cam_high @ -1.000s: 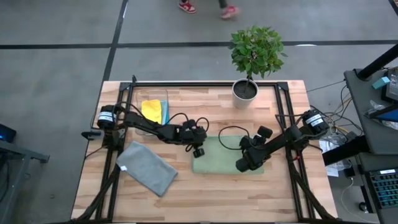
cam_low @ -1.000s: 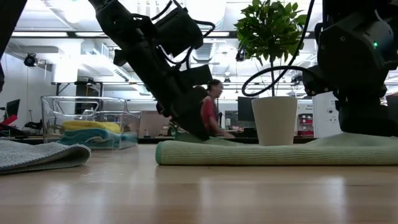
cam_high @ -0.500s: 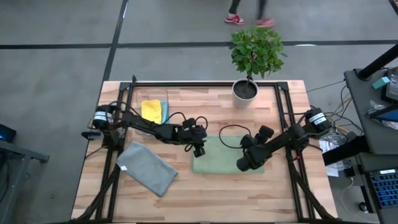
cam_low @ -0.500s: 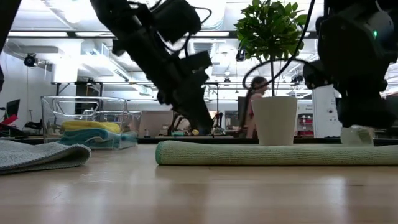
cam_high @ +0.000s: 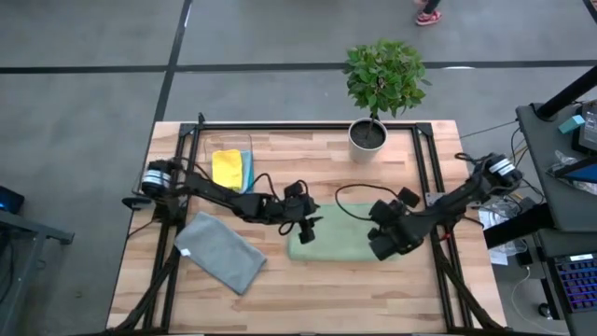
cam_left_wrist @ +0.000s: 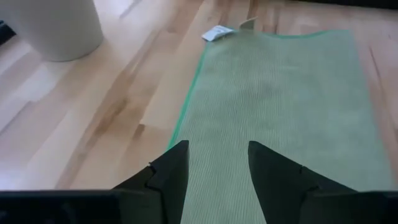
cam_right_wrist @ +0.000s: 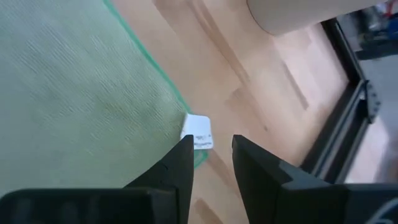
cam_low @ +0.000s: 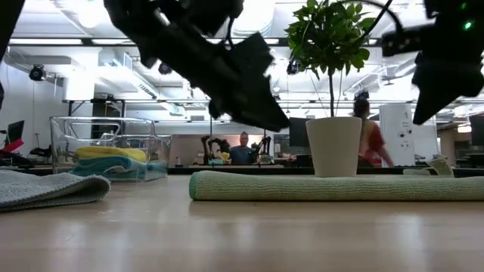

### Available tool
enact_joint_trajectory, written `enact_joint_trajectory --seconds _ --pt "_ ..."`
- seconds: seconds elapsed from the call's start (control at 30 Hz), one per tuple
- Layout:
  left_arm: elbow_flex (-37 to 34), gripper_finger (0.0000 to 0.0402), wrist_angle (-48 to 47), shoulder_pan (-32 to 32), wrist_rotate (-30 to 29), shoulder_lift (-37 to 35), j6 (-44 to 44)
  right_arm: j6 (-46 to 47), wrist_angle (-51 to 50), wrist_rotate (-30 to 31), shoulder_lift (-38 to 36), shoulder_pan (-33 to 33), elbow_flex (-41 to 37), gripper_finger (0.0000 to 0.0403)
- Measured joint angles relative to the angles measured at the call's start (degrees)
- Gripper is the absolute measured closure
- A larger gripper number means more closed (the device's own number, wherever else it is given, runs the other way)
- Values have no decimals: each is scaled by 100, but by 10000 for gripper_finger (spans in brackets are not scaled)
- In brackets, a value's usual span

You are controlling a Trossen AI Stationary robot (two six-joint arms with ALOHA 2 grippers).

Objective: Fold microfiber towels
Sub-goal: Fold the light green microfiber towel

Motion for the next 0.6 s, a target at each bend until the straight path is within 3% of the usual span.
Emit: enact_joint_trajectory --seconds 0.17,0.33,0.6 --pt "48 252 278 -90 -1 459 1 511 131 -71 -415 199 -78 300" --pt "48 252 293 -139 7 546 7 443 766 -168 -943 206 -500 300" --pt "55 252 298 -128 5 544 48 -137 2338 -774 -1913 -401 -1746 299"
